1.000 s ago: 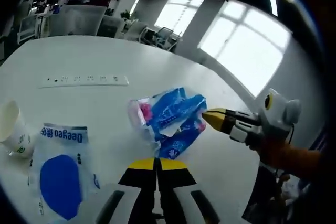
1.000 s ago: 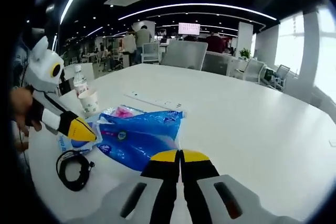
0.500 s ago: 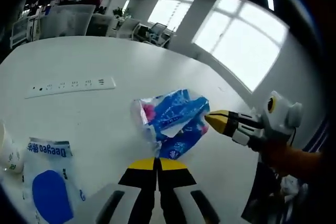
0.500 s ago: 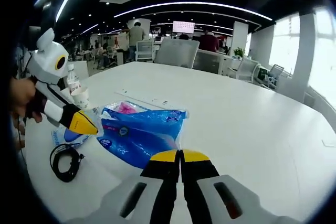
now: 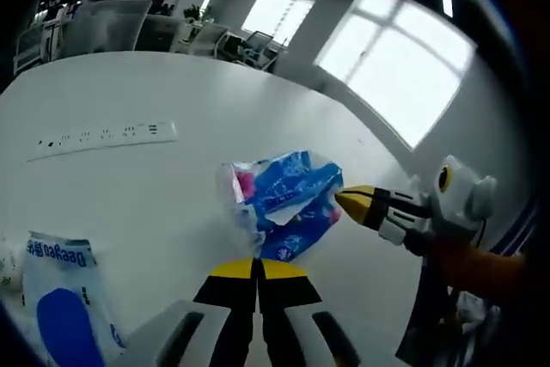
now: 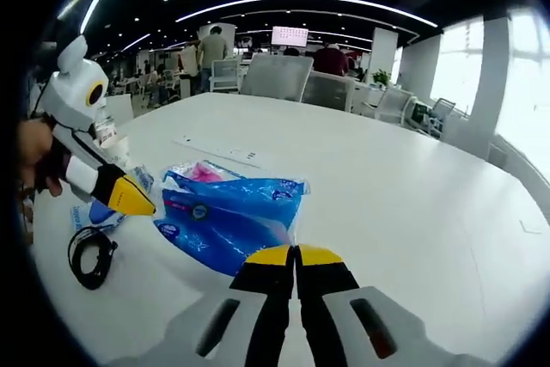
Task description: Arrange the tabletop items into an orderly group along one side of the table until the central work area is clear of visible clutter.
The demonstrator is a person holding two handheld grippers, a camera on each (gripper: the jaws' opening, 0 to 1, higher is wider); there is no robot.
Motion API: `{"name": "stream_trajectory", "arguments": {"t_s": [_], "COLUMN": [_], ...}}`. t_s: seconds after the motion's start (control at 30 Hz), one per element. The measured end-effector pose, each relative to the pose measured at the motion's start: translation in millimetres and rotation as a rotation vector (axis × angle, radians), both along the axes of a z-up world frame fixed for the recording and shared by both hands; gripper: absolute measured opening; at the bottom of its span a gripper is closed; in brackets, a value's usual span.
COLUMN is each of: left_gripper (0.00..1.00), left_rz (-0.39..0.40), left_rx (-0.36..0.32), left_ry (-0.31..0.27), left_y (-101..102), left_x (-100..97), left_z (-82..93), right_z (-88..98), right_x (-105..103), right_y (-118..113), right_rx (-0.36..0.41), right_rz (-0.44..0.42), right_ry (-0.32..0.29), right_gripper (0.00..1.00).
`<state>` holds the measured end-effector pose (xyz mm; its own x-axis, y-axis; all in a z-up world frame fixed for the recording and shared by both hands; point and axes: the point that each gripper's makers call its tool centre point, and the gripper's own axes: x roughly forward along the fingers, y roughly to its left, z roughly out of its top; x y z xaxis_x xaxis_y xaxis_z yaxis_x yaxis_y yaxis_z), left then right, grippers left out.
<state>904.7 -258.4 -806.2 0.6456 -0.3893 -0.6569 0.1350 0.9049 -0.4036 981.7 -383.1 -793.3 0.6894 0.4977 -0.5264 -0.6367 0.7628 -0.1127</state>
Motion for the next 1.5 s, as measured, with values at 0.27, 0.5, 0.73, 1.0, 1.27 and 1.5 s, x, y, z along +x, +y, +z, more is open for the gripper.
{"name": "stream_trajectory", "arguments": {"t_s": [0.27,0.5,0.73,1.0,1.27,1.5], "left_gripper": [0.0,0.0,0.0,0.0,0.0,0.0], "left_rz": [0.003,-0.008,-0.023,-0.034,-0.042,-0.054], "left_rx": [0.0,0.0,-0.007,-0.012,0.003,0.023], "left_ry": [0.03,0.045,0.05,0.058,0.06,0.037], "left_y": [2.6,-1.0,-4.7,-9.3,-11.5,-9.6], "left_x": [4.5,6.8,10.8,11.8,15.3,20.0], "left_z": [-14.9,-28.0,-35.6,-43.0,-56.2,-58.3], "right_z": [-26.0,-40.2,-50.3,-59.7,-58.4,-60.1], "right_x": [2.3,3.5,8.4,7.1,6.7,2.7], "right_y": [0.3,0.7,-6.4,-11.2,-10.1,-10.8], "right_rx": [-0.035,-0.075,-0.085,-0.109,-0.113,-0.137], "right_rz": [0.013,0.026,0.01,0.022,0.017,0.021], "right_ry": [0.021,0.029,0.04,0.044,0.048,0.052], "right_gripper": [0.0,0.0,0.0,0.0,0.0,0.0]}}
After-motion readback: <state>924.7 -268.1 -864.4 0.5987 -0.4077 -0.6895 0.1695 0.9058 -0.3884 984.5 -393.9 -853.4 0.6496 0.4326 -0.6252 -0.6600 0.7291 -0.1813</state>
